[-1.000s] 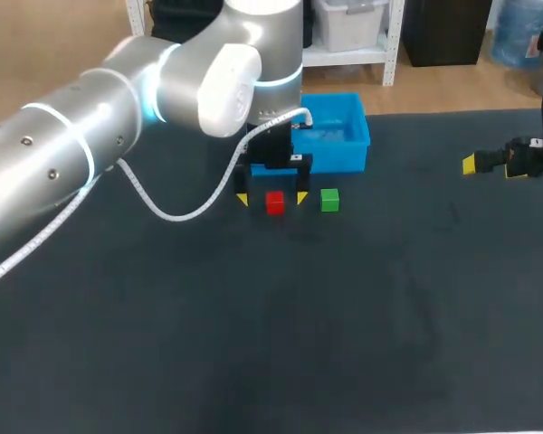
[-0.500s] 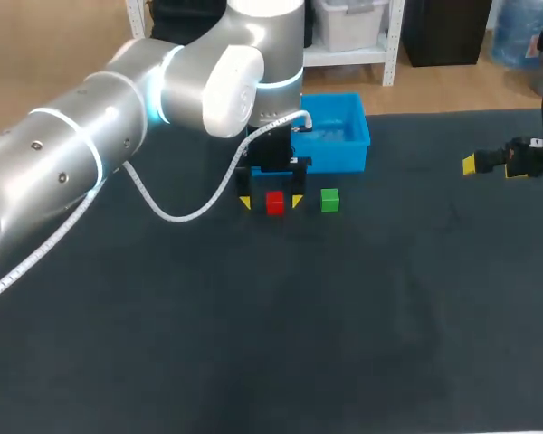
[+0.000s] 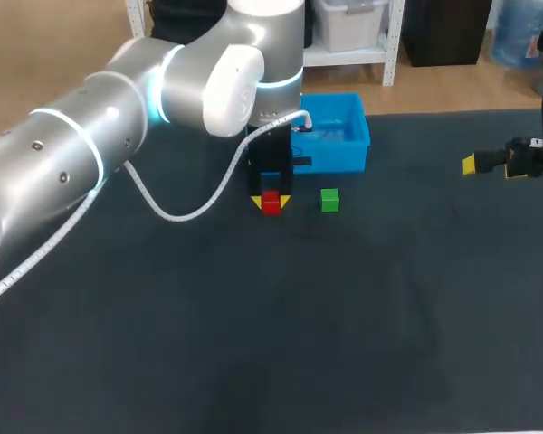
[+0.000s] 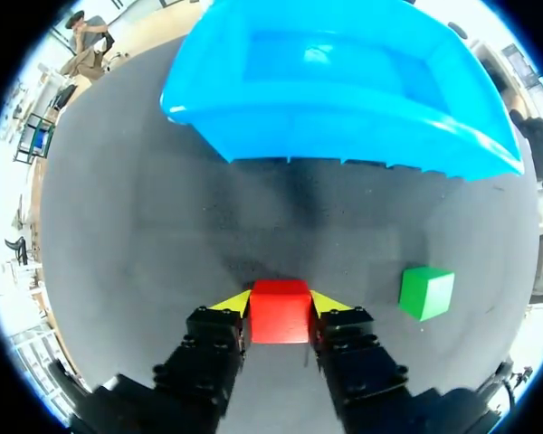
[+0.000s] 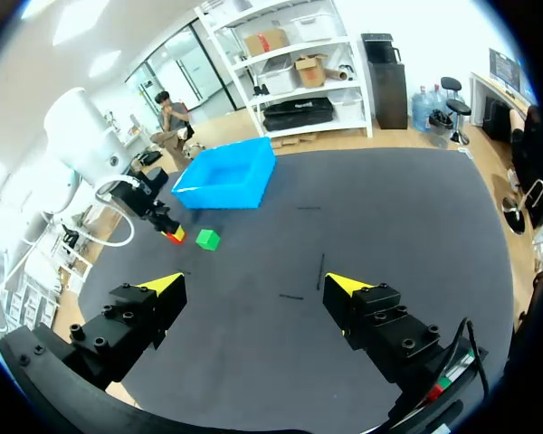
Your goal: Use the left arm to pick the red cube and place it into the blue plastic box first, then use the right arm to grasp the green cube and put it into the same blue plastic box after the first action is fully finished.
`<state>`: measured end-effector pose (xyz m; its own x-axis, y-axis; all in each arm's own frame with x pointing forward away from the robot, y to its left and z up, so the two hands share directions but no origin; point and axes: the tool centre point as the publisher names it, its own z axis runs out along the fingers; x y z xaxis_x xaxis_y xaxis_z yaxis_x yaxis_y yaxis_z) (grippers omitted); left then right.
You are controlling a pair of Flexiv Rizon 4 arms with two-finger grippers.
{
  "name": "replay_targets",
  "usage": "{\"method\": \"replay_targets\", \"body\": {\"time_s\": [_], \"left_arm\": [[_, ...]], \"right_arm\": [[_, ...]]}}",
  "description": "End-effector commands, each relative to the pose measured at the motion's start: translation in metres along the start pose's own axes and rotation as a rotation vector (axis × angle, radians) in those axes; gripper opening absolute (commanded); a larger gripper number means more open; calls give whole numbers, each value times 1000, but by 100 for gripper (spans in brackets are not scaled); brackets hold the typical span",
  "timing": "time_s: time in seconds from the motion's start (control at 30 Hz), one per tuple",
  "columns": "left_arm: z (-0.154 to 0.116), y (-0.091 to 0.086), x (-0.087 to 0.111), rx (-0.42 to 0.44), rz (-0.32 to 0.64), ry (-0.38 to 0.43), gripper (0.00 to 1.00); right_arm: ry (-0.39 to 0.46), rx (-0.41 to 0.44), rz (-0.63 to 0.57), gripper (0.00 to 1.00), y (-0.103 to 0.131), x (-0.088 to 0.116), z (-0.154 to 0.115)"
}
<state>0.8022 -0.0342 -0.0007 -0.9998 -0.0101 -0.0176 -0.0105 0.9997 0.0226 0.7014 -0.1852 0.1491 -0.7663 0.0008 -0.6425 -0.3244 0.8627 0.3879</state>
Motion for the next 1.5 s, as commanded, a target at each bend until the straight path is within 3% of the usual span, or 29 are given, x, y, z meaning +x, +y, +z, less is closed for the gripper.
{"method": "replay_targets", "body": {"time_s": [0.03,0.47,0.83,1.2,1.5], "left_arm": [[-8,0,-1,-4,6,4,0],[-47,11,-10,-6,52,-39,0],[-78,9,-22,-4,93,-97,0],[-92,3,-36,9,126,-115,0],[-102,2,-59,-9,153,-132,0]], "right_arm": [[0,3,-1,100,0,0,0],[0,3,-1,100,0,0,0],[0,3,-1,100,0,0,0],[0,3,-1,100,0,0,0],[0,3,-1,100,0,0,0]]}}
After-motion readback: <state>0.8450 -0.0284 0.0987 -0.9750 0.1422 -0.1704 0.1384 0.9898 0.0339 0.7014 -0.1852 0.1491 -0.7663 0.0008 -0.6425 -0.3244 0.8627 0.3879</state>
